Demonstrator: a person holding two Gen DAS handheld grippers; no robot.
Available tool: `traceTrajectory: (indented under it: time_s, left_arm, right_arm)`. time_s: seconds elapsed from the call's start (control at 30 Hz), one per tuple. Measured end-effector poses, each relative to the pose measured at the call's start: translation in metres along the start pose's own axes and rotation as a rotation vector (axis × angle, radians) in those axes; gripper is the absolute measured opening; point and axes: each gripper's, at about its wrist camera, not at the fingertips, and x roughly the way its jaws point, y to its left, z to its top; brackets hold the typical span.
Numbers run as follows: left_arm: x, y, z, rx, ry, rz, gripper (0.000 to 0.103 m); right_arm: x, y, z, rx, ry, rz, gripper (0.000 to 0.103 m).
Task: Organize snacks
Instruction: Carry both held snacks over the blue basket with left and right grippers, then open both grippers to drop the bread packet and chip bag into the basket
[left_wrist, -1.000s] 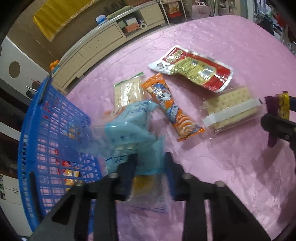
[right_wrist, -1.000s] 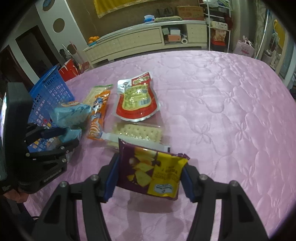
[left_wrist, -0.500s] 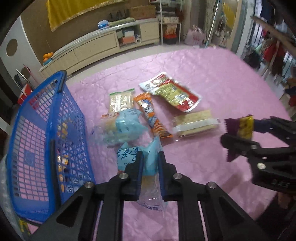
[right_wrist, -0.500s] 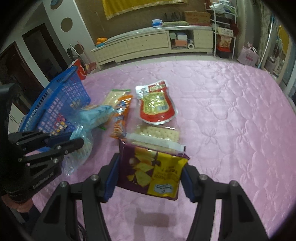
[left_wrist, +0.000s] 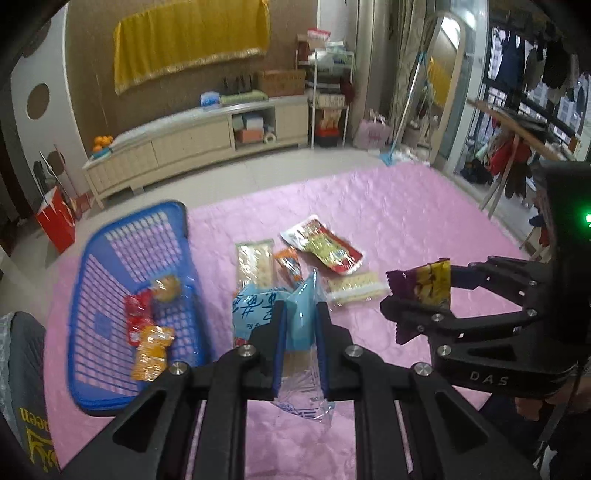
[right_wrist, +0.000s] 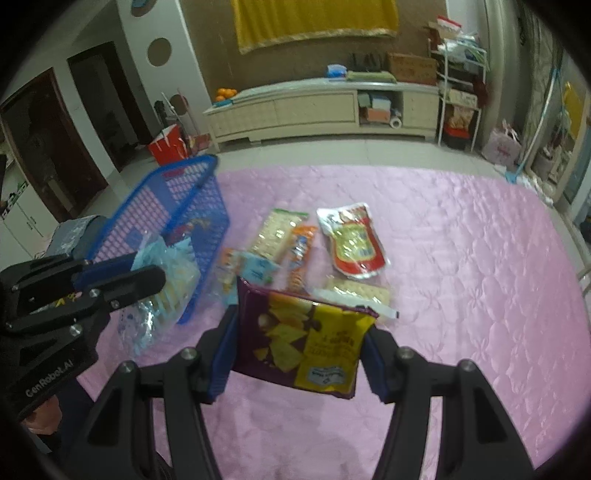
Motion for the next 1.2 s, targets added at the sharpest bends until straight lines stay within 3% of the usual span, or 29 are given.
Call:
traceTrajectory:
  time_s: [0.33,0.6,0.93,1.2]
  left_arm:
    - [-0.043,0.064,-0.005,-0.069,-0.079,0.059,0.014]
    - [-0.056,0.120,-0.014,-0.133,-0.081,0.118,0.014]
    - [-0.033,0.172,-0.026,-0.210,-0.050,0.130,0.014]
    - [-0.011,0.182,-0.027,-0.216,-0.022,0.100,0.014]
  right_arm:
    - [-0.007,0.066,0.025,-0.097,-0.038,0.050,0.064]
    - [0.012,0.113,0.040,-0.159,-0.018,0.110,0.064]
    - [0.047,0.155,0.050,-0.226,0.032,0.131,0.064]
    - [0.071,0.160,0.049,-0.233,0.078,0.126,0.064]
